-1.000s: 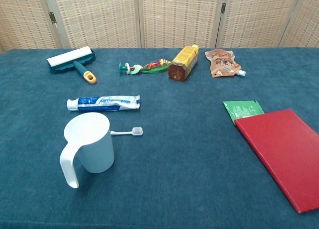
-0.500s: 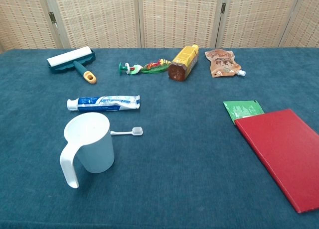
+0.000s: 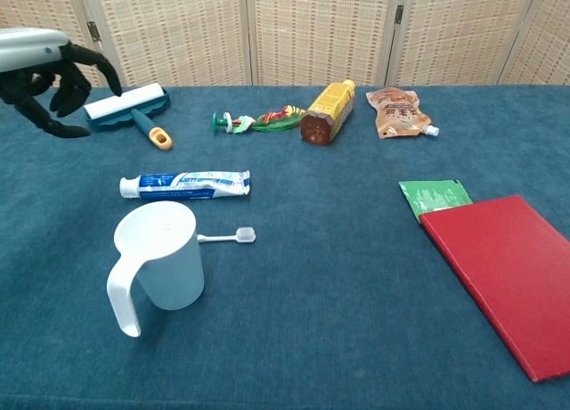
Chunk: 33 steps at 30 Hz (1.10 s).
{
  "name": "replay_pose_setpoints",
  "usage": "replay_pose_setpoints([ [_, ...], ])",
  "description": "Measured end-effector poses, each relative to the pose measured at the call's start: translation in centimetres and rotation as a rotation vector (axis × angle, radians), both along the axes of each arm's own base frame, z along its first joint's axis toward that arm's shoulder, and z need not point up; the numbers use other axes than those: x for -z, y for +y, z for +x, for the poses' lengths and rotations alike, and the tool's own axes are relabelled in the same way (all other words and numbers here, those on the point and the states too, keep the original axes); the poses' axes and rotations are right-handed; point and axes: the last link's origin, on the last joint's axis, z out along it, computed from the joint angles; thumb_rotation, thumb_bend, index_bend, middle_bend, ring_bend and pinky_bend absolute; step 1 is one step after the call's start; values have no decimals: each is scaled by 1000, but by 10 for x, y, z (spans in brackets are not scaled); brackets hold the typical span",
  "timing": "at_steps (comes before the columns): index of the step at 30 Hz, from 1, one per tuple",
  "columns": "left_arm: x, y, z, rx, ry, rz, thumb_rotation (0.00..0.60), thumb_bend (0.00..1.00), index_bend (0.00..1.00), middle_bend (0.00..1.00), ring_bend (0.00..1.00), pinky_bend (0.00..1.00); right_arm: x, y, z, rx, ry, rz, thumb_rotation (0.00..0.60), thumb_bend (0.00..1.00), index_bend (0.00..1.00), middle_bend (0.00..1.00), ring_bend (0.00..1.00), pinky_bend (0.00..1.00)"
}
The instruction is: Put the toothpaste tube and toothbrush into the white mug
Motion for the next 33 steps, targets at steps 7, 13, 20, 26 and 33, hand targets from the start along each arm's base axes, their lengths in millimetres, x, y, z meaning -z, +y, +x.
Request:
replay_pose_setpoints([
  [7,34,24,27,-8,73,-69,600,297,346,889,801,966,0,-1,-1,6,2,1,600,90,93,210,147,176],
  [13,64,38,40,-41,147,-122,546,297,319,900,810,971,-2,-2,-2,13,2,-2,600,90,93,210,150,177],
  [20,89,52,43,-132,176,-147,493,297,308,912,816,975,-5,-1,-5,21,4,-7,600,90,93,210,152,176],
  [26,108,59,50,-189,208,-175,385,297,305,914,818,976,-4,-2,-6,24,4,-5,600,90,93,211,154,177],
  [33,129,59,60,-226,246,-223,366,297,321,915,820,978,-5,-2,-9,32,3,-10,600,91,93,211,156,177],
])
